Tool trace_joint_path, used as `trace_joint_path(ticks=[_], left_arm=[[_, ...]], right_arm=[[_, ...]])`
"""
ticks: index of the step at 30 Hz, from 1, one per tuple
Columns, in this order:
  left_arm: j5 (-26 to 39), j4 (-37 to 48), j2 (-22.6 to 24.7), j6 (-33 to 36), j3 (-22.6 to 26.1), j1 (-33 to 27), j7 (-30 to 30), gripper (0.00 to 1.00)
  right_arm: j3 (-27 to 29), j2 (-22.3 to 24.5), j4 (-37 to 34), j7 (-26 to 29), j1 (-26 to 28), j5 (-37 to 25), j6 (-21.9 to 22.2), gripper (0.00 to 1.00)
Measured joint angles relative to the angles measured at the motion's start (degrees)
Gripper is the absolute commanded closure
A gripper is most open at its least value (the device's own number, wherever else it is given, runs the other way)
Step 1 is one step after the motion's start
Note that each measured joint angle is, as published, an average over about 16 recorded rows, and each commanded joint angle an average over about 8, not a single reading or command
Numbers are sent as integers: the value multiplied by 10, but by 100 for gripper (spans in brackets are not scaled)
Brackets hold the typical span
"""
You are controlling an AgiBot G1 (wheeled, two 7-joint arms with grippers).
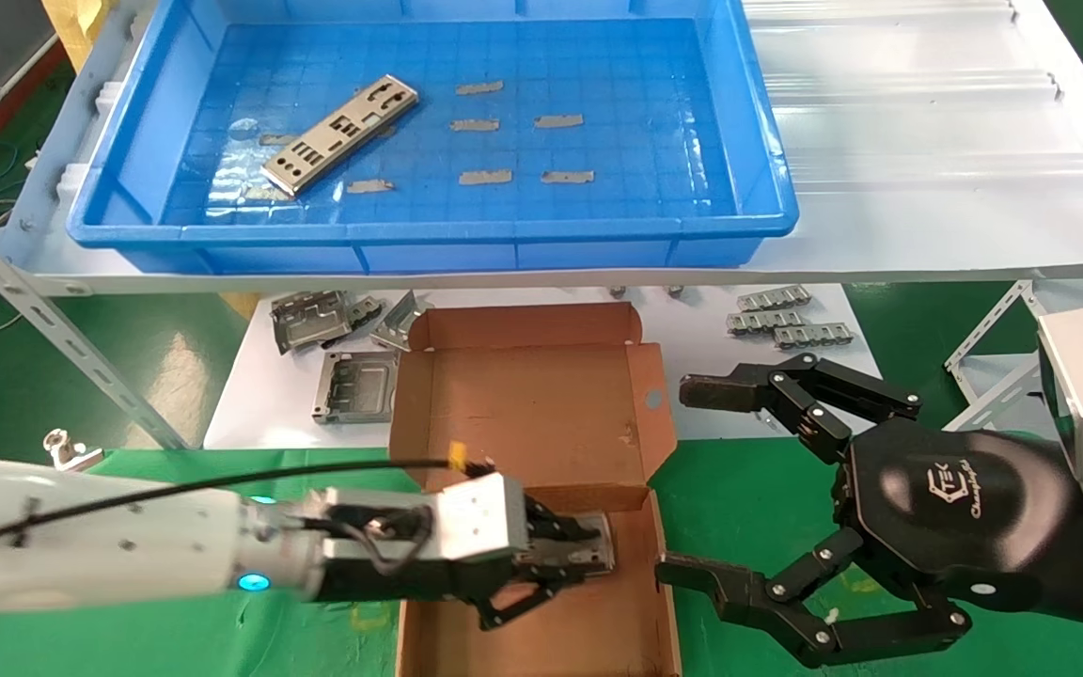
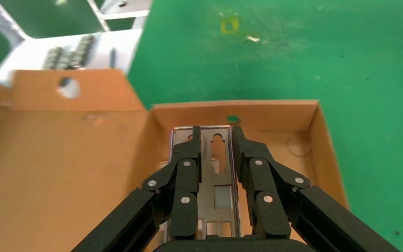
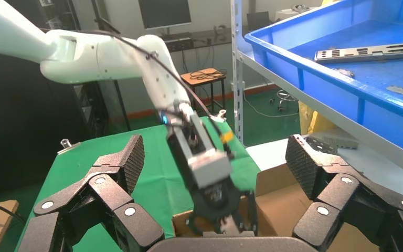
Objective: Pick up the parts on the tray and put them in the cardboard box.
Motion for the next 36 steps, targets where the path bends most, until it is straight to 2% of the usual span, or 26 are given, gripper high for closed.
trace_joint_path(ticks=[5,7,8,13,15,16,26,36], left_arm=[[12,32,25,-13,9,14,31,100],[14,46,34,-16,11,16,42,95],[16,53,38,-17,12,16,47,89],[24,86,58,-22,18,15,68,28],[28,98,65,-24,20,14,74,8],[29,104,68,-24,21,13,77,1],[35,150,89,-23,25,-1,86,0],[19,169,89,0,20,-16,73,0]], right_arm=[[0,0,0,0,0,0,0,0],[0,0,0,0,0,0,0,0],[0,0,0,0,0,0,0,0],[0,0,0,0,0,0,0,0],[0,0,0,0,0,0,0,0],[0,0,0,0,0,0,0,0],[0,0,0,0,0,0,0,0],[0,0,0,0,0,0,0,0]])
